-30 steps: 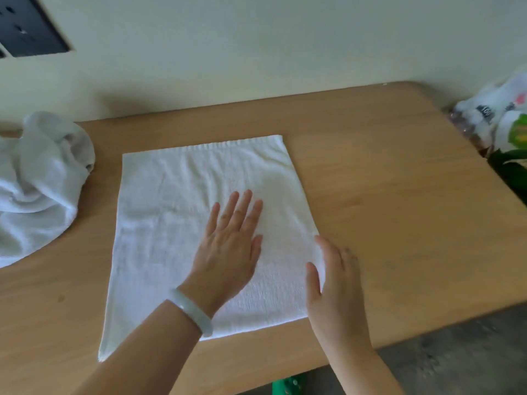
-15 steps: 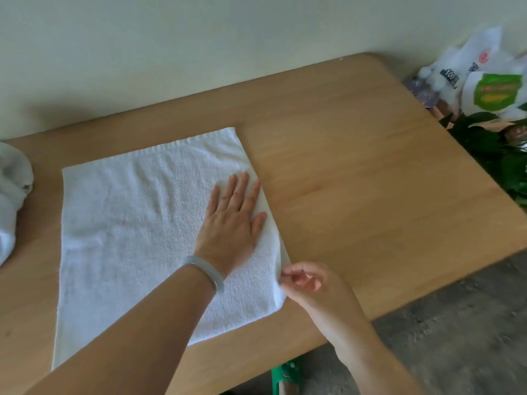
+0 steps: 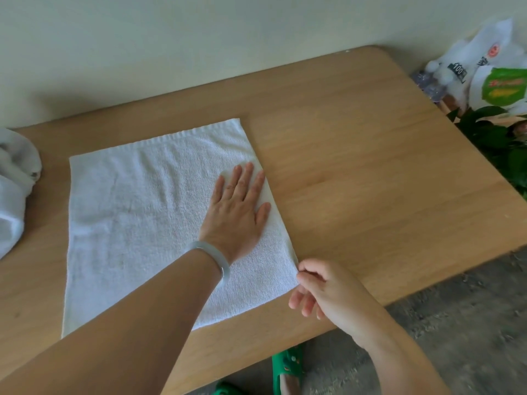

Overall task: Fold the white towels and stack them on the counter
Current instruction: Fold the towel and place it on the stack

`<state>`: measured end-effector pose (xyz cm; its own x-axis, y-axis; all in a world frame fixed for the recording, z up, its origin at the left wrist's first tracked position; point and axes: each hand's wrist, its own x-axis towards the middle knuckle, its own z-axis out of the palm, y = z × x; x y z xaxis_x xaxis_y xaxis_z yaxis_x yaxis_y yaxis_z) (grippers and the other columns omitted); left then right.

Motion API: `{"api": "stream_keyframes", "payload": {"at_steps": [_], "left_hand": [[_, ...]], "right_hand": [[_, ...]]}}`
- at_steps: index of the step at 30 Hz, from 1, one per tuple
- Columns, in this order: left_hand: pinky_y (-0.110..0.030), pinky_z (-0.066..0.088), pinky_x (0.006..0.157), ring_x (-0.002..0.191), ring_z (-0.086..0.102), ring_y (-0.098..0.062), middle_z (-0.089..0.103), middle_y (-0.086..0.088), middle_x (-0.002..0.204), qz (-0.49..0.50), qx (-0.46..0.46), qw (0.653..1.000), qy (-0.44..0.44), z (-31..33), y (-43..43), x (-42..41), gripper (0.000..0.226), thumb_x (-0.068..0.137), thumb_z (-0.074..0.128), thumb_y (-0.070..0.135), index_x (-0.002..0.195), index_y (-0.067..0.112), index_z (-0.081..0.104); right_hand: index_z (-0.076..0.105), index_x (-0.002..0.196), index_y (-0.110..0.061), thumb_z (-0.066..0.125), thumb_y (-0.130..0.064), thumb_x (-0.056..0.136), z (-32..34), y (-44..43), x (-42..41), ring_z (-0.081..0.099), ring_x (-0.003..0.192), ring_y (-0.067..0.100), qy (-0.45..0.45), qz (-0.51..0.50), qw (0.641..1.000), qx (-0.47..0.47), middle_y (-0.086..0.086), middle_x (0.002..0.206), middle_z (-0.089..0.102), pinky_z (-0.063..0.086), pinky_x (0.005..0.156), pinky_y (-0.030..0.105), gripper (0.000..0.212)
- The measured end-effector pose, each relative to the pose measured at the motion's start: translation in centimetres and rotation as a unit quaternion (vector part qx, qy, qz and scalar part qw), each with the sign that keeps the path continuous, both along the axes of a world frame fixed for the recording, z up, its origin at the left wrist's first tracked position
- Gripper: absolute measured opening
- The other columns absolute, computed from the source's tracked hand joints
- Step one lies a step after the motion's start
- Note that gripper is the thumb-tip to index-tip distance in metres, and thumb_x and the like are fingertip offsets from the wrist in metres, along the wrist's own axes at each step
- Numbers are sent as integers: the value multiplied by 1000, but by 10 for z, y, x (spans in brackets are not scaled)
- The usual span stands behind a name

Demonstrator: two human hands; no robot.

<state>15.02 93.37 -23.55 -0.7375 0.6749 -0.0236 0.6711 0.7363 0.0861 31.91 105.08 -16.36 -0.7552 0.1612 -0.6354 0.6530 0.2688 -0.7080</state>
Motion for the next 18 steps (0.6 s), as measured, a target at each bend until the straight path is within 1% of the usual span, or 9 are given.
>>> {"api": "stream_keyframes", "payload": {"at_steps": [2, 4, 7, 9, 12, 15, 18], "left_hand": [[-44, -3, 123, 149, -20, -17, -18, -1, 162, -1, -2, 1000, 1, 0, 0, 0, 66, 96, -4, 50, 155, 22, -11], [-44, -3, 123, 149, -19, -17, -17, -1, 162, 0, -3, 1000, 2, -1, 0, 0, 66, 96, -4, 50, 155, 22, -10], [-44, -3, 123, 148, -20, -17, -18, -1, 162, 0, -7, 1000, 2, -1, 0, 0, 66, 96, -5, 50, 155, 22, -11], [-44, -3, 122, 148, -21, -17, -19, -1, 162, 0, -8, 1000, 1, 0, 0, 0, 66, 96, -6, 50, 155, 22, -11], [-44, -4, 122, 148, -21, -17, -18, -1, 162, 0, -7, 1000, 0, 1, 0, 0, 66, 96, -5, 50, 155, 22, -11], [-43, -4, 122, 148, -20, -17, -17, -1, 163, 2, -3, 1000, -2, 1, 1, 0, 67, 95, -6, 50, 156, 22, -9], [-43, -4, 122, 149, -20, -17, -16, -1, 163, 2, -1, 1000, -2, 1, 1, 0, 67, 95, -5, 50, 156, 22, -9]], "right_hand": [[61, 88, -17, 50, -14, 98, -2, 0, 2, 61, 55, 12, 18, -32, 999, 1, 3, 74, 73, 41, 48, 23, 15], [62, 90, -14, 54, -13, 96, -4, -1, 5, 62, 54, 14, 18, -51, 999, 0, 3, 73, 73, 41, 46, 25, 11], [59, 90, -8, 57, -10, 94, -3, -2, 7, 66, 54, 19, 4, -87, 996, -23, 5, 73, 74, 40, 43, 26, 5], [55, 87, -4, 59, -7, 93, -1, -3, 6, 69, 57, 23, 10, -107, 994, -36, 6, 73, 74, 40, 40, 26, 8], [51, 86, -2, 60, -5, 92, 1, -5, 2, 70, 57, 25, 21, -119, 992, -31, 7, 72, 74, 39, 38, 25, 11], [50, 90, -6, 60, -7, 92, 2, -8, 0, 70, 55, 24, 19, -121, 992, -8, 6, 70, 73, 38, 37, 25, 10], [51, 98, -14, 60, -14, 93, 2, -10, -1, 69, 53, 20, 6, -95, 995, 10, 3, 70, 73, 38, 38, 24, 10]]}}
